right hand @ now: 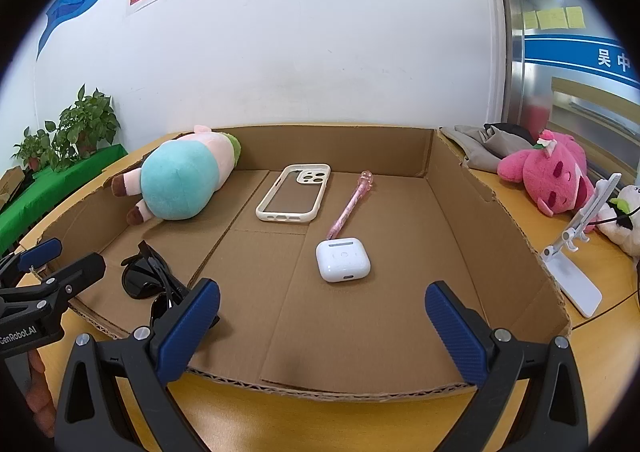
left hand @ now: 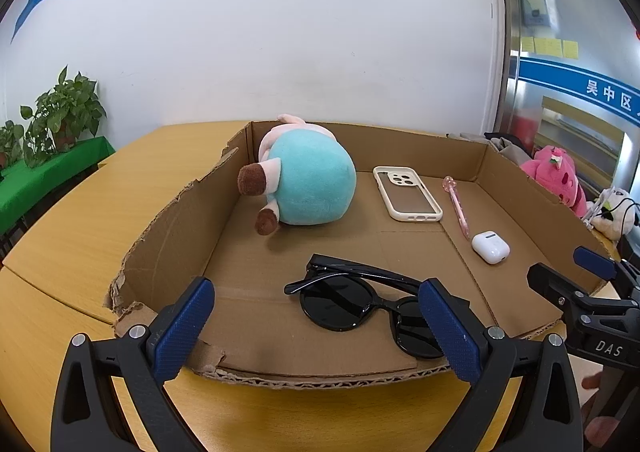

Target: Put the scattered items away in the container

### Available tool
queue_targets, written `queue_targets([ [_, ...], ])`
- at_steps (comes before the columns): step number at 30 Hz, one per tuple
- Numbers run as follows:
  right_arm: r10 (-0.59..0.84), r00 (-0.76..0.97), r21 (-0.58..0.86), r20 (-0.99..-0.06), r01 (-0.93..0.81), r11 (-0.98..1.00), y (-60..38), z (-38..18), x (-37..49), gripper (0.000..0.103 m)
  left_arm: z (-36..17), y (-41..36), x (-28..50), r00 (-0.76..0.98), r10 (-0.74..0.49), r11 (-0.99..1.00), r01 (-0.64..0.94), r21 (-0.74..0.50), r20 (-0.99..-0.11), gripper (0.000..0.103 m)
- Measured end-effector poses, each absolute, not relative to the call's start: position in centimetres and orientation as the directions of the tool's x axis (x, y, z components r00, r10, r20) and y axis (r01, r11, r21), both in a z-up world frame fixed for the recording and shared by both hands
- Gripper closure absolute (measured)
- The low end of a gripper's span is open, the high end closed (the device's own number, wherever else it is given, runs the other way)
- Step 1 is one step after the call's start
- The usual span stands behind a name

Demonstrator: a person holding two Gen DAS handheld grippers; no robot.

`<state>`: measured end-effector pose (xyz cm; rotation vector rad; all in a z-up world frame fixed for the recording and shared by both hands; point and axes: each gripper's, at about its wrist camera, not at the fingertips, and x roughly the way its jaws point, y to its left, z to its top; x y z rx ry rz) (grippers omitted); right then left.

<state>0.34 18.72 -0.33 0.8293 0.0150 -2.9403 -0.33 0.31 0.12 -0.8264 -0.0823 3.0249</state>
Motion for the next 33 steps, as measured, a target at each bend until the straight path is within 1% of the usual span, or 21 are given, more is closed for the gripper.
queue_targets([
  [2,-0.082,-0.828,0.019,-0.554,0.085,-0.996,18.8,-0.2,-0.1,0.001,0.5,0.3,0.1,-0.847,0.007,-1.000,0.010,-0.029,-0.531,0.000],
  [4,-0.098,-0.780,0.036,-0.618,0.097,-0.995,18.8,0.2,-0.6,0.001,1.5,-0.3,1.0,-0.844,0.015,-0.999,0.014,-0.051,-0.536,0.000],
  [5,-0.128,-0.767,0.064,-0.629,0.114,-0.991,19.1,0.4,-0.6,0.001,2.2,-0.7,1.9,-0.849,0.021,-0.998,0.016,-0.065,-0.528,0.000],
  [7,-0.175,-0.771,0.109,-0.613,0.137,-0.985,19.9,1.4,0.4,0.001,3.3,-1.2,3.6,-0.852,0.037,-0.998,-0.005,-0.061,-0.522,0.000],
  [9,-0.177,-0.794,0.105,-0.582,0.142,-0.984,21.2,2.4,2.0,0.001,3.6,-1.9,5.2,-0.837,0.044,-0.999,-0.032,-0.032,-0.545,0.000],
  [11,-0.191,-0.799,0.102,-0.570,0.162,-0.981,23.2,2.9,3.7,0.001,3.0,-2.9,6.5,-0.812,0.056,-0.998,-0.064,-0.006,-0.581,0.000],
  [14,-0.185,-0.788,0.074,-0.587,0.176,-0.982,26.5,2.2,5.8,0.001,1.1,-4.9,7.8,-0.762,0.082,-0.993,-0.118,0.013,-0.643,0.000],
  [19,-0.125,-0.731,0.027,-0.671,0.145,-0.989,31.9,-0.7,9.2,0.001,-2.6,-7.3,9.0,-0.656,0.119,-0.985,-0.173,-0.005,-0.745,0.000],
  [22,-0.091,-0.736,-0.006,-0.671,0.129,-0.992,33.5,-0.7,11.5,0.001,-4.0,-6.9,9.2,-0.627,0.107,-0.976,-0.214,0.038,-0.772,0.000],
  [24,-0.080,-0.746,-0.028,-0.661,0.131,-0.991,33.8,-0.8,12.2,0.001,-4.6,-5.8,9.1,-0.613,0.087,-0.963,-0.255,0.092,-0.786,0.000],
  [25,-0.078,-0.735,-0.041,-0.673,0.142,-0.989,33.7,-1.1,12.3,0.001,-4.8,-5.2,9.1,-0.619,0.080,-0.954,-0.275,0.120,-0.782,0.000],
  [28,-0.060,-0.624,-0.073,-0.779,0.184,-0.980,32.8,-3.4,10.5,0.001,-4.6,-4.0,9.4,-0.658,0.071,-0.926,-0.323,0.195,-0.750,0.000],
  [29,-0.051,-0.586,-0.087,-0.808,0.204,-0.975,32.3,-4.0,10.0,0.001,-4.6,-4.0,9.3,-0.654,0.082,-0.923,-0.334,0.190,-0.752,0.000],
  [30,-0.067,-0.579,-0.079,-0.813,0.224,-0.971,32.0,-4.1,9.8,0.001,-4.7,-4.2,9.0,-0.640,0.104,-0.924,-0.345,0.164,-0.762,0.000],
  [32,-0.121,-0.571,-0.051,-0.812,0.276,-0.960,31.2,-4.4,9.5,0.001,-4.8,-5.3,7.9,-0.583,0.175,-0.931,-0.360,0.059,-0.794,0.000],
  [33,-0.168,-0.559,-0.012,-0.812,0.304,-0.953,30.9,-4.5,9.2,0.000,-5.0,-6.0,7.3,-0.552,0.215,-0.933,-0.359,-0.003,-0.806,0.000],
])
